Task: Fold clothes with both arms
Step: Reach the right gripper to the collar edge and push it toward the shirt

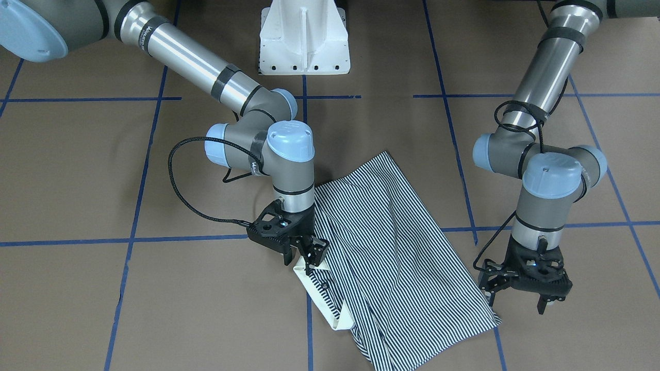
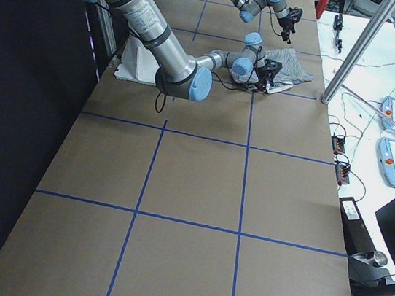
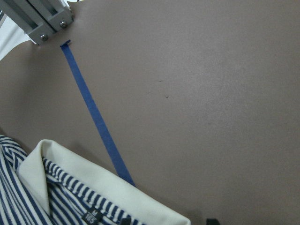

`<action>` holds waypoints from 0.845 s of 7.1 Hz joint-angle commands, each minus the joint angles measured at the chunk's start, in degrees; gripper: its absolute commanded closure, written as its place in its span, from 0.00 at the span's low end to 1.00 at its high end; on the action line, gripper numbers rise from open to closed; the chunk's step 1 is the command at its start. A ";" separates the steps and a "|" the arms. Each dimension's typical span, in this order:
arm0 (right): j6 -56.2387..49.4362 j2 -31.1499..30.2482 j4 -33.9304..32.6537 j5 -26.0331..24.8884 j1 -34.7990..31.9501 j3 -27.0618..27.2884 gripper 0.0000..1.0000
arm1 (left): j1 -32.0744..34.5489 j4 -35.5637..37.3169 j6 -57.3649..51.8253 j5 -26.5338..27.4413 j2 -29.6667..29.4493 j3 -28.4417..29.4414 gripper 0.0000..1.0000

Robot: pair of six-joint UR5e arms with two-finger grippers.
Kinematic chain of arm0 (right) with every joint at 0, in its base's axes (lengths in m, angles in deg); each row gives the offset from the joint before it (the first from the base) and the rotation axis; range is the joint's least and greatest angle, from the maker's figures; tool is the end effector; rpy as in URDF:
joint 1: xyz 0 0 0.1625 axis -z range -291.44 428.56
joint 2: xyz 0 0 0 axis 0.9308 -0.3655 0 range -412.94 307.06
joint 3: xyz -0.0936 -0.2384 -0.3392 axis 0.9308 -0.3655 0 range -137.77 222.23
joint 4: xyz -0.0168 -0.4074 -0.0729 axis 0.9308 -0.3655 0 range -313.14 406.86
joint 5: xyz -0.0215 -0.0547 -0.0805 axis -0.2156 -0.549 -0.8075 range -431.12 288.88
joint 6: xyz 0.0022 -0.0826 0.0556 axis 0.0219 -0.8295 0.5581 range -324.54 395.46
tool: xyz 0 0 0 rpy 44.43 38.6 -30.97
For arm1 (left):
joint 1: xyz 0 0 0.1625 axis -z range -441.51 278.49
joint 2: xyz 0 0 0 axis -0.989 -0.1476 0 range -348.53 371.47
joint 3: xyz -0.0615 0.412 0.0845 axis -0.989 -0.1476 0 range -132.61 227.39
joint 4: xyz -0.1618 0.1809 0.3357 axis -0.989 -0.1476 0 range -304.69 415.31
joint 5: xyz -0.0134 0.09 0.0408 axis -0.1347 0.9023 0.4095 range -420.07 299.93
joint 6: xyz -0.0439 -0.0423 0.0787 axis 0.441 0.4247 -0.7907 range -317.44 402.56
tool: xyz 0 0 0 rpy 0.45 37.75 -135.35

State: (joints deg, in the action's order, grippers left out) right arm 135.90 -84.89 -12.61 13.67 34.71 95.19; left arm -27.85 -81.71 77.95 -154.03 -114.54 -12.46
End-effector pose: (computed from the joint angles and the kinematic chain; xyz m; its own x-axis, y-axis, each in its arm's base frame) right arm -0.6403 -0.6008 0.2304 0.3967 0.4833 0.7804 -0.6973 0.7116 -0.0863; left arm 0.3600 -0.7028 0.4467 0.8356 0.2365 -0.4958 0.1551 0.7643 0.6260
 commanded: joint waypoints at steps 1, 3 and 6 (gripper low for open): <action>2.19 0.22 0.23 -0.16 0.19 -0.41 0.84 | 0.04 0.00 0.03 0.00 -0.03 0.00 0.00; 2.39 0.74 0.23 0.01 0.01 0.12 1.00 | 0.04 0.00 0.03 0.00 0.06 -0.44 0.00; 2.30 -8.76 -0.47 0.19 0.45 14.46 1.00 | -0.05 -0.09 0.12 0.00 0.24 -1.49 0.00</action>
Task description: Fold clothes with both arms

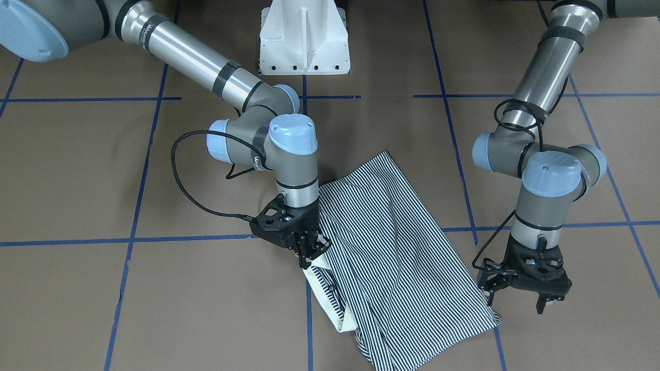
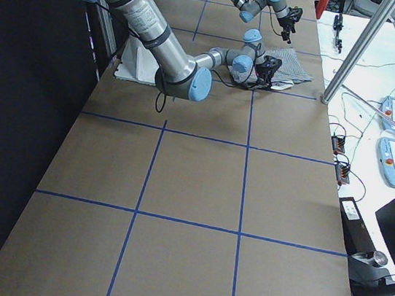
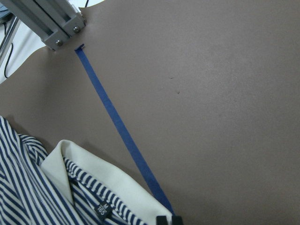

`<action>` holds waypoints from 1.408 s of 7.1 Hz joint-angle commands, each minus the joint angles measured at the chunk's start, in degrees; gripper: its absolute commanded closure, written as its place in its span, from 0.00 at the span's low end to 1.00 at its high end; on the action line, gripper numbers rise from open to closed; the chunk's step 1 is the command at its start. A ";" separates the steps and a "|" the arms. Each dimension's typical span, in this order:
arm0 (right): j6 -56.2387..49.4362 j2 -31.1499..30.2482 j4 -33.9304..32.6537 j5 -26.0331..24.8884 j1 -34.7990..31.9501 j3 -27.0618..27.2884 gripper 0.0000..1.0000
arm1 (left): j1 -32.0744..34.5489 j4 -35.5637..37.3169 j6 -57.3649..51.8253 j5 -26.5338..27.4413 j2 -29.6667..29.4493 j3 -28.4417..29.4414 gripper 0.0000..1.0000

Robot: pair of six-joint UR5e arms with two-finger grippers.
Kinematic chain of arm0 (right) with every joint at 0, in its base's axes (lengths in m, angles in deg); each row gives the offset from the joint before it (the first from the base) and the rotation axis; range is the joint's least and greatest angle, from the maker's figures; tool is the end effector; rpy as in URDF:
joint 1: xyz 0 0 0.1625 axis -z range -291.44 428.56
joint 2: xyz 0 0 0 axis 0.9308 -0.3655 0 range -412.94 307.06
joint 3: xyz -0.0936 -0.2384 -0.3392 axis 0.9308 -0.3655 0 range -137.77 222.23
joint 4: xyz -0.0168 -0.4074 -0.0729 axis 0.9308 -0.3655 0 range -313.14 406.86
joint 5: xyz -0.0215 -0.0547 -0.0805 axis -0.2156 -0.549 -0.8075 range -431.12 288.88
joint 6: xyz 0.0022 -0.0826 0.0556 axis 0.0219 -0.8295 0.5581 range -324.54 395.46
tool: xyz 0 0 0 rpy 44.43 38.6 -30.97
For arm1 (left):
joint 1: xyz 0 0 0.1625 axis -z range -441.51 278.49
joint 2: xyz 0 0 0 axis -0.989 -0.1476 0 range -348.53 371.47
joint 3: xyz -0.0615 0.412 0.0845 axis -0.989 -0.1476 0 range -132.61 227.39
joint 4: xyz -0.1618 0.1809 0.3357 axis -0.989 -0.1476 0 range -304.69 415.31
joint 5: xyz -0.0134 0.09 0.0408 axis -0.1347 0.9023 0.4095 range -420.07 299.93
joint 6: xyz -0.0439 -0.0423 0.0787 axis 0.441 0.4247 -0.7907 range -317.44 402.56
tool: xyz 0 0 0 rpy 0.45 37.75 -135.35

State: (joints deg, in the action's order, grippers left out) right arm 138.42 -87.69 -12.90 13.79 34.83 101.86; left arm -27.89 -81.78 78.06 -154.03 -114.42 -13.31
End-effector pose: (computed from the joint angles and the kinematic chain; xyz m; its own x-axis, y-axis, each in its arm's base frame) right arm -0.6225 -0.5865 0.2147 0.3257 0.4861 0.8109 -0.7047 0.6966 -0.1345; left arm 0.3596 -0.7013 0.4403 0.8310 0.2412 -0.5012 0.1614 0.7578 0.6323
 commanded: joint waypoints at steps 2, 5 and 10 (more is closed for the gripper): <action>-0.30 -20.02 -0.01 -1.41 2.86 23.51 1.00 | -0.18 -0.01 0.01 0.00 0.29 -1.26 0.00; -0.39 -31.93 0.08 -7.65 9.11 35.70 1.00 | -0.36 -0.01 0.01 0.00 0.29 -1.26 0.00; -20.48 -30.04 -12.24 3.39 5.35 39.93 0.00 | -0.45 -0.01 0.10 -1.32 0.21 -1.35 0.00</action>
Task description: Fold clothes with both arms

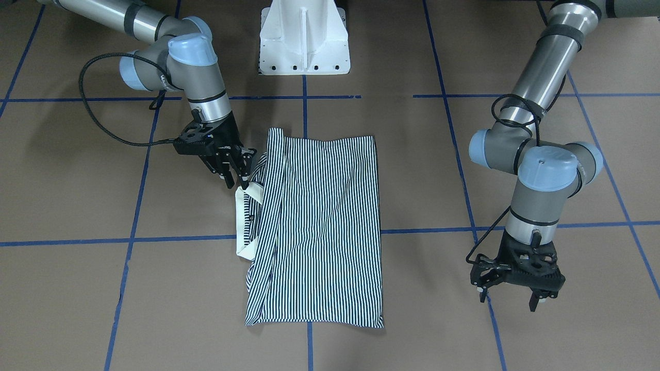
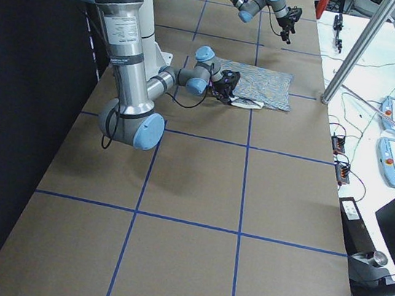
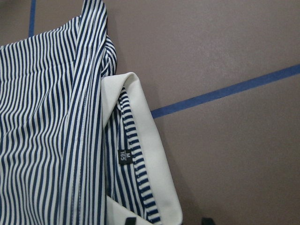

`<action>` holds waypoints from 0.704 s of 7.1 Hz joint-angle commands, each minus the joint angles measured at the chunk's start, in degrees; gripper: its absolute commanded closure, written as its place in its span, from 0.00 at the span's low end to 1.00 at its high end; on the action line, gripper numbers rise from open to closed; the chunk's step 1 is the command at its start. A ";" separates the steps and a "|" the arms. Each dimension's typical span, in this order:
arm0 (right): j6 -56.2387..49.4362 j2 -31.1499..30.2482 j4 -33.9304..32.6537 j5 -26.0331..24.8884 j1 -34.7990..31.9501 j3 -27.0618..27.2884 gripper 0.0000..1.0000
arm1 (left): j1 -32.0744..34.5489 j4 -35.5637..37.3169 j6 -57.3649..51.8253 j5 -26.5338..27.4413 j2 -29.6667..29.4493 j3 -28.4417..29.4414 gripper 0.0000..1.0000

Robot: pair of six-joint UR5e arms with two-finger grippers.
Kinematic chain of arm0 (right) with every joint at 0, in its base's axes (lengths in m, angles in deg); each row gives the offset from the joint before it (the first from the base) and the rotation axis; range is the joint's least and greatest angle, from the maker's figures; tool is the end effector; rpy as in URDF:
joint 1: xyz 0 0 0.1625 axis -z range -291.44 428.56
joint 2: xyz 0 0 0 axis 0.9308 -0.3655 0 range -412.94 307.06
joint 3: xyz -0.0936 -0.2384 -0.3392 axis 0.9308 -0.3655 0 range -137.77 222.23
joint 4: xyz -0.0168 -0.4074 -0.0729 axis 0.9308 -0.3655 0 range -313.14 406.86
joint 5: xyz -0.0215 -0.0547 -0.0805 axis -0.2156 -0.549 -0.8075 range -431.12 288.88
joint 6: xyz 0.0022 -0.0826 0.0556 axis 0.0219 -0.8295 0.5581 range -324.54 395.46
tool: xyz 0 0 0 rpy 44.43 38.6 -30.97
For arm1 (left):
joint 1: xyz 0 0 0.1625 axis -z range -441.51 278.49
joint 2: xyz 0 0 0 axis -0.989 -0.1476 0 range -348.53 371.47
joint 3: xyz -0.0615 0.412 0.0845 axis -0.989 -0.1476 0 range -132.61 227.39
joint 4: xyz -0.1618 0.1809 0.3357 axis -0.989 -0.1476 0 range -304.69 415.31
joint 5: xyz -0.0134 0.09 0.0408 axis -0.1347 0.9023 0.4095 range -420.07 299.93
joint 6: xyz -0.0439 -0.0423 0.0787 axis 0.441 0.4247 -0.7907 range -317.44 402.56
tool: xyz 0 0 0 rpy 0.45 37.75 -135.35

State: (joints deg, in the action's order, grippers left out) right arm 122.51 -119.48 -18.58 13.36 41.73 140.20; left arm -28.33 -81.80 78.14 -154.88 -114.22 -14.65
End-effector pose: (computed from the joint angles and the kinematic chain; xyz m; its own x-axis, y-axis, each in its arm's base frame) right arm -0.5082 -0.4171 0.3207 0.5251 0.2082 0.8252 -0.4941 0.8640 0.0964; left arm 0.3645 -0.6954 0.4306 0.8162 0.2620 -0.5150 0.1597 0.7542 0.6369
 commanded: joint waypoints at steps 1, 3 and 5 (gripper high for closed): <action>-8.00 6.29 -14.38 3.75 -0.95 1.78 0.00 | 0.00 0.00 -0.07 -0.55 0.09 0.00 0.00; -14.31 14.92 -29.25 3.93 2.12 1.26 0.00 | 0.00 -0.09 0.02 -1.68 0.09 -0.09 0.00; -17.34 15.39 -30.71 3.93 5.82 0.65 0.38 | 0.00 -0.09 0.02 -1.69 0.09 -0.35 0.00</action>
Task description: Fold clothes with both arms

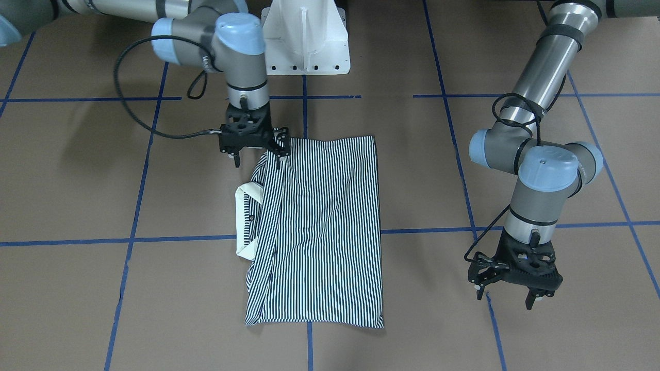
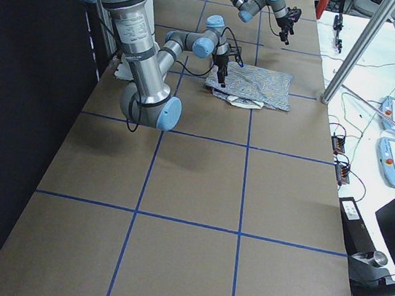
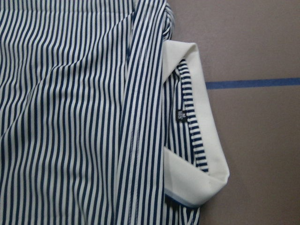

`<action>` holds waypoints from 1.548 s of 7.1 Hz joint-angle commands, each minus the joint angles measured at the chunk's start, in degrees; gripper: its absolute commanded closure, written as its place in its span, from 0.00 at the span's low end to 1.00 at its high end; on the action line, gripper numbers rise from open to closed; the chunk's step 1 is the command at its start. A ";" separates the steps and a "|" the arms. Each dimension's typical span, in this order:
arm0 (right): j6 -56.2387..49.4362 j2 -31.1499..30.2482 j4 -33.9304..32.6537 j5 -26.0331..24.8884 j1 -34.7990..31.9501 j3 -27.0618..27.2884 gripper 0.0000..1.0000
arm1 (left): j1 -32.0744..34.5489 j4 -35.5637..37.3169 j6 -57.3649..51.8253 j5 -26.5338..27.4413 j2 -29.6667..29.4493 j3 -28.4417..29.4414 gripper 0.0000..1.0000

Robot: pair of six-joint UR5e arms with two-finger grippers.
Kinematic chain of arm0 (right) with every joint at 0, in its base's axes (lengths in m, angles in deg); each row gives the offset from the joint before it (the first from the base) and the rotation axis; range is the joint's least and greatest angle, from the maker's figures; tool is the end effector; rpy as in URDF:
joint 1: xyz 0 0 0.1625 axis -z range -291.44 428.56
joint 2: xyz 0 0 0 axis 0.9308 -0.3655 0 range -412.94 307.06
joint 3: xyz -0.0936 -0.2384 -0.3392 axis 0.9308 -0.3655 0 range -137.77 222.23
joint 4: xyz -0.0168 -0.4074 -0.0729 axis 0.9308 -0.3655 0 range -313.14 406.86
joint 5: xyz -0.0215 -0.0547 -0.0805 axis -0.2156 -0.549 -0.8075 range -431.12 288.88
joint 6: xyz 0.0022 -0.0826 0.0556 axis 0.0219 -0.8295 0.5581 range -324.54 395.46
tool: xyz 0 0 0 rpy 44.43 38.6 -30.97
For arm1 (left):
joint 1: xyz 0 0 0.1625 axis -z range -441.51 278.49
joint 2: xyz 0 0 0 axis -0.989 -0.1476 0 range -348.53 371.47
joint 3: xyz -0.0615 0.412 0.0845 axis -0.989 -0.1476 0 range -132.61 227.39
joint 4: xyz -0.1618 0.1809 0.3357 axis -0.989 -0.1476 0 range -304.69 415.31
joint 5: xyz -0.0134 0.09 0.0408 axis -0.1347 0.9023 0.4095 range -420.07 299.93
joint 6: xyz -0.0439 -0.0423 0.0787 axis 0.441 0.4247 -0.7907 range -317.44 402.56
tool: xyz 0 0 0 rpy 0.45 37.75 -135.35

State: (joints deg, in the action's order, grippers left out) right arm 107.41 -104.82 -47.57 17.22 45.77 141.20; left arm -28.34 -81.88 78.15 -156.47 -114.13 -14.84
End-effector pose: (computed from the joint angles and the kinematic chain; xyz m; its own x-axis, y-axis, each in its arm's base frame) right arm -0.5651 -0.3851 0.2153 0.7701 -0.0124 0.6378 -0.1754 0.9572 0.2303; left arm 0.3662 -0.6930 0.4297 0.8023 0.2767 -0.5288 0.1518 0.7623 0.6292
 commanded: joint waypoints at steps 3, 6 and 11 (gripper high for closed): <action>-13.76 2.57 -6.02 0.07 3.19 -0.10 0.52 | -0.09 0.00 0.10 -0.80 0.00 -0.25 0.00; -14.46 2.32 -6.82 -0.45 6.26 -0.36 0.53 | -0.79 0.00 2.29 -0.81 0.00 -0.25 0.00; -19.12 1.08 -9.63 -2.04 4.96 1.30 0.97 | -1.23 0.00 2.65 -0.81 0.00 -0.25 0.00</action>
State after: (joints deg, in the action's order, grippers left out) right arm 89.03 -103.21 -56.94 15.53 51.55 141.92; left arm -29.50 -81.88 80.77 -157.35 -114.16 -15.11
